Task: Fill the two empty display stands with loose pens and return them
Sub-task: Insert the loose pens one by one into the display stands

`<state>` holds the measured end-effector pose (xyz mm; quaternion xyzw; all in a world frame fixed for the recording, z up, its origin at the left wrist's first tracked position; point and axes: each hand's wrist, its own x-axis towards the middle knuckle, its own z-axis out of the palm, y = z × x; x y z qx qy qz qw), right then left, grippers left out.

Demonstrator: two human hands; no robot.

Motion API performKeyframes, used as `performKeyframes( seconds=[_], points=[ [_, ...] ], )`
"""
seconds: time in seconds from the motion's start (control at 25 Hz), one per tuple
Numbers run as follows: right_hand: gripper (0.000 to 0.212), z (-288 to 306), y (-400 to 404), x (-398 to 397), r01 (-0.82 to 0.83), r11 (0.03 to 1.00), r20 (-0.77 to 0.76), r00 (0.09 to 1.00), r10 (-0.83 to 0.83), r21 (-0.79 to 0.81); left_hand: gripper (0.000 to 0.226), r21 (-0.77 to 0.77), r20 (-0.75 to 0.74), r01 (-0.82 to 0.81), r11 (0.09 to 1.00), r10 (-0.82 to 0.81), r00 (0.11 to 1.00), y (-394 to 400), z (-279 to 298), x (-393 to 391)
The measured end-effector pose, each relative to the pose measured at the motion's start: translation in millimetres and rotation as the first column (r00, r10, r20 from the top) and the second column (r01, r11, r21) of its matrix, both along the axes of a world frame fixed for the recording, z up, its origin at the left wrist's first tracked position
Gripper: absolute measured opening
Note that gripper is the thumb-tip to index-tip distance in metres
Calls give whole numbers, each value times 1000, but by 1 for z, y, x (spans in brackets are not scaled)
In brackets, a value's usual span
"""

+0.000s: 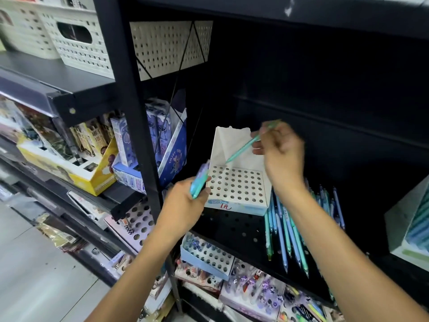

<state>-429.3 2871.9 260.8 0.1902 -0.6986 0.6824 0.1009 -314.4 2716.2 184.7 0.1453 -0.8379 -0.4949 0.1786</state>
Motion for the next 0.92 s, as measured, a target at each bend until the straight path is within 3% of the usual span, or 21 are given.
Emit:
performKeyframes(
  seconds=[0.08, 0.16, 0.32, 0.56, 0.8, 0.92],
  points=[
    [15, -13, -18, -2, -19, 981, -64, 997, 31, 193, 14, -172, 77, 14, 985, -1, 997, -1, -9, -7],
    [18, -22, -30, -4, -26, 947, -112, 992, 65, 320, 16, -232, 118, 21, 972, 7, 993, -1, -13, -7],
    [23, -29, -39, -9, -64, 868, -118, 983, 139, 492, 12, -136, 129, 55, 989, -38, 991, -5, -16, 1],
    [25, -17, -51, -17, -136, 728, -60, 970, 236, 672, 17, -115, 147, 101, 988, -84, 986, -6, -17, 2],
    [21, -30, -61, -9, 9, 747, -161, 978, 132, 665, 15, -80, 126, 119, 990, -108, 986, -7, -14, 4],
    [18, -29, -55, -3, 166, 779, -245, 969, -17, 604, 8, 201, 37, 130, 971, -140, 989, -5, -3, 8]
  ],
)
